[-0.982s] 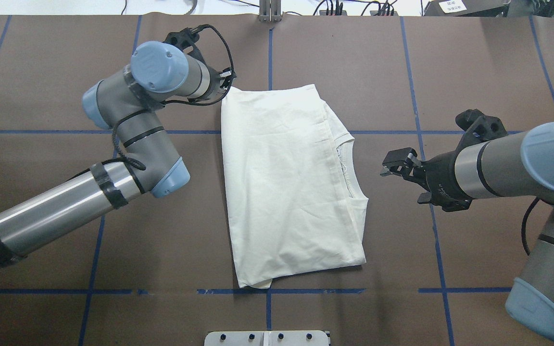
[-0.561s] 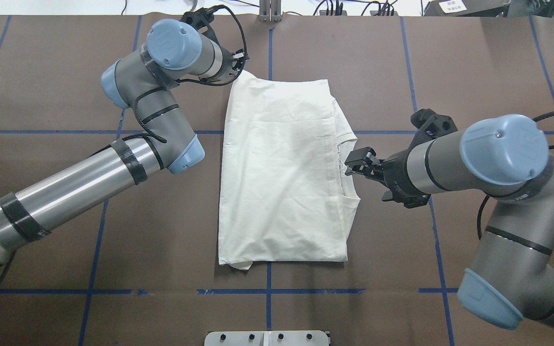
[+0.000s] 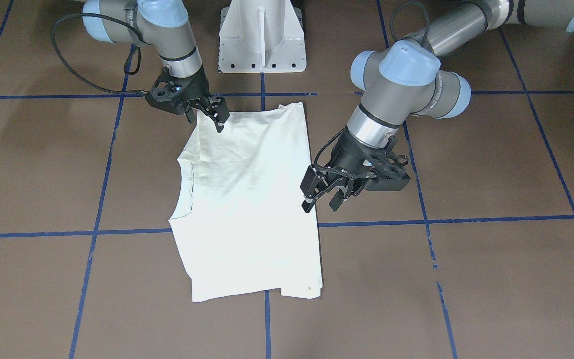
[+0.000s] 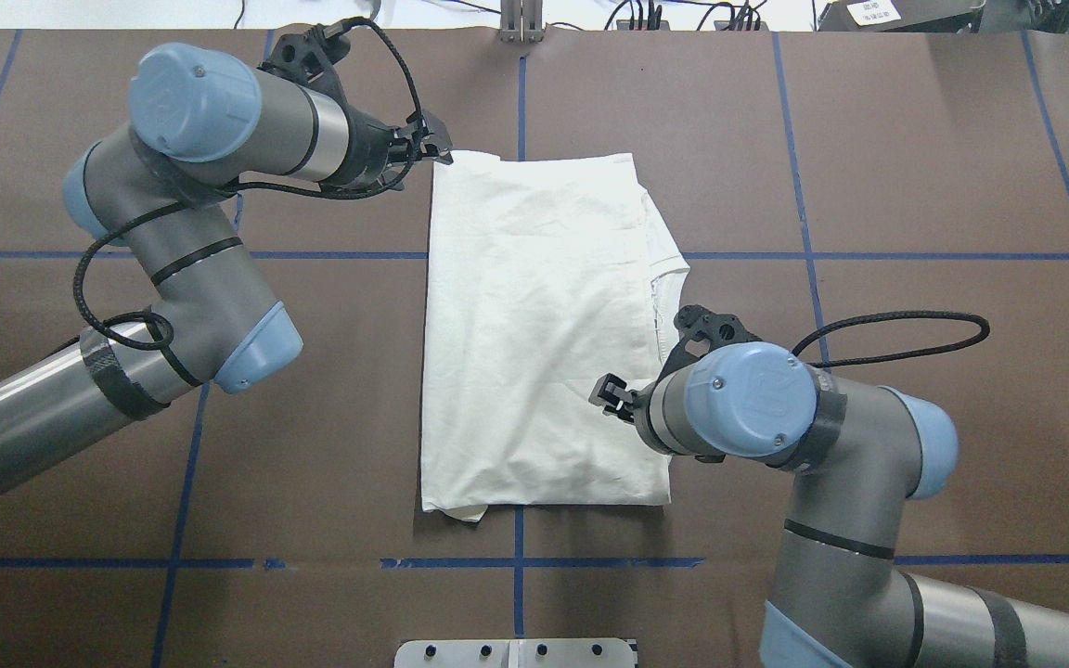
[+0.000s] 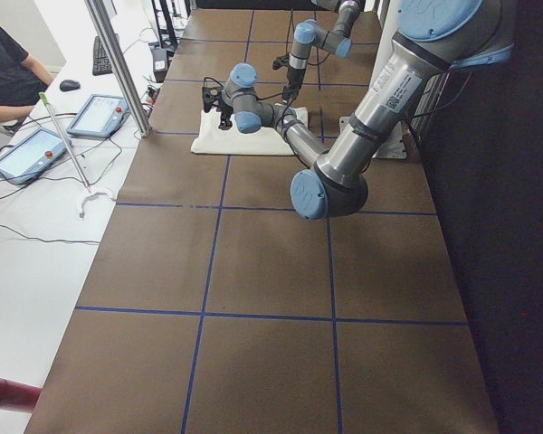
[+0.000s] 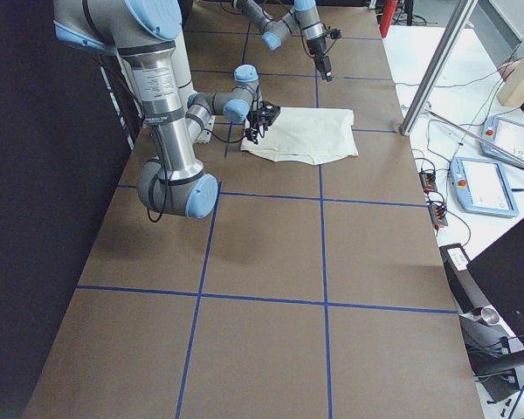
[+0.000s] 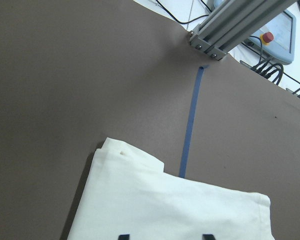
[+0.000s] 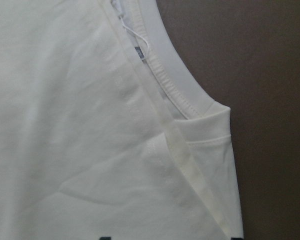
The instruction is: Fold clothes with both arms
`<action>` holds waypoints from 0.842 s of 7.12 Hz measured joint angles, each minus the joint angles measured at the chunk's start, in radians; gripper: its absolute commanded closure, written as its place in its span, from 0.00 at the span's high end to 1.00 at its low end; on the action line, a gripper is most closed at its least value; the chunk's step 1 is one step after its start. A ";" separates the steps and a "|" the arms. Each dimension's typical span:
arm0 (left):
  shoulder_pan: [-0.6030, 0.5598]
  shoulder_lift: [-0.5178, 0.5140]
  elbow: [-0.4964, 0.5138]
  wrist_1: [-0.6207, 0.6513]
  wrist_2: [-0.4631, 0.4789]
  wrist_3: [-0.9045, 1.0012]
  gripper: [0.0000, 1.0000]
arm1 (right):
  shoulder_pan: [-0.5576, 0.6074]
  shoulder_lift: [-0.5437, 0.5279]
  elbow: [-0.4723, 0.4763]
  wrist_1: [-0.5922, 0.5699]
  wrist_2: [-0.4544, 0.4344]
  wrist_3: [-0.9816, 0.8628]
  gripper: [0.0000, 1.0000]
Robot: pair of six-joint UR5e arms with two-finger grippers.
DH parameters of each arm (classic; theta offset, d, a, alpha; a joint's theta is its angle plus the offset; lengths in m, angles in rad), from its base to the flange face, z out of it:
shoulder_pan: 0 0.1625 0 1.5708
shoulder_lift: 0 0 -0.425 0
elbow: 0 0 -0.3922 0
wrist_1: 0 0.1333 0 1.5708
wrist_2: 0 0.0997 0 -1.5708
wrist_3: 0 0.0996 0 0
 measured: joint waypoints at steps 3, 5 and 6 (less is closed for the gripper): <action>0.000 0.010 -0.016 0.002 0.000 0.000 0.73 | -0.041 0.005 -0.037 -0.012 -0.009 0.005 0.80; 0.001 0.011 -0.013 0.002 0.001 0.000 0.74 | -0.053 -0.001 -0.038 -0.013 -0.009 0.035 0.68; 0.002 0.010 -0.012 0.002 0.001 -0.001 0.74 | -0.055 -0.003 -0.036 -0.013 -0.008 0.044 0.67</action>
